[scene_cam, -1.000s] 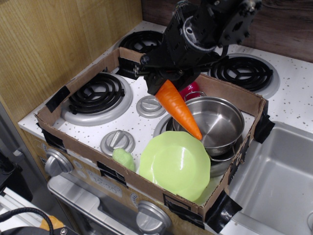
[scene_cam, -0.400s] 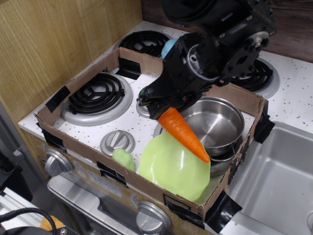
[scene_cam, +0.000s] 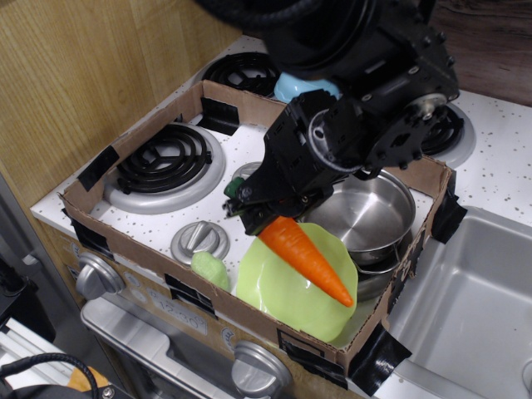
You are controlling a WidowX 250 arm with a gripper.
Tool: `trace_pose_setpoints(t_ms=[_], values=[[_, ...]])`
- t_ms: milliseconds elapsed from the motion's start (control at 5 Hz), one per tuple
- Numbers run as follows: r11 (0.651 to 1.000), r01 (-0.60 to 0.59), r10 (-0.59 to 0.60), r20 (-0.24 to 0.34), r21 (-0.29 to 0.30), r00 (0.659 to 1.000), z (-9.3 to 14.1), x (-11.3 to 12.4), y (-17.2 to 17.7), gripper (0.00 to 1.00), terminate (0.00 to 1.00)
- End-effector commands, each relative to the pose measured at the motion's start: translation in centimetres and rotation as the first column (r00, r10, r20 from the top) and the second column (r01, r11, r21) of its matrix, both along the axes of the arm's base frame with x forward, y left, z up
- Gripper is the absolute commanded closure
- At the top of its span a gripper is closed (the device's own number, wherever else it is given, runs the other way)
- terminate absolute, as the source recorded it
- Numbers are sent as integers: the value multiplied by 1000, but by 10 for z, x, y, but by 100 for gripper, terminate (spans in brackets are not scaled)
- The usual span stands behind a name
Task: Put carrot on plate
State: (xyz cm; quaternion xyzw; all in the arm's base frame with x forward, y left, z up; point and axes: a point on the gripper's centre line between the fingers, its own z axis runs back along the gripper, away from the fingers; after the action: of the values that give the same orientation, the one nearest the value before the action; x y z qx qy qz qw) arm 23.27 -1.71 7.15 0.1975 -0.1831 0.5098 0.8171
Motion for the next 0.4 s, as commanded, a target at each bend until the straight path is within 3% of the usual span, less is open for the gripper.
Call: trace_pose_setpoints(t_ms=[0,200], values=[[997,-11,15,59,-77,998,-2,2,-9,100,0],[995,13,-4,87,-101,996,-2,4,-7,100,0]])
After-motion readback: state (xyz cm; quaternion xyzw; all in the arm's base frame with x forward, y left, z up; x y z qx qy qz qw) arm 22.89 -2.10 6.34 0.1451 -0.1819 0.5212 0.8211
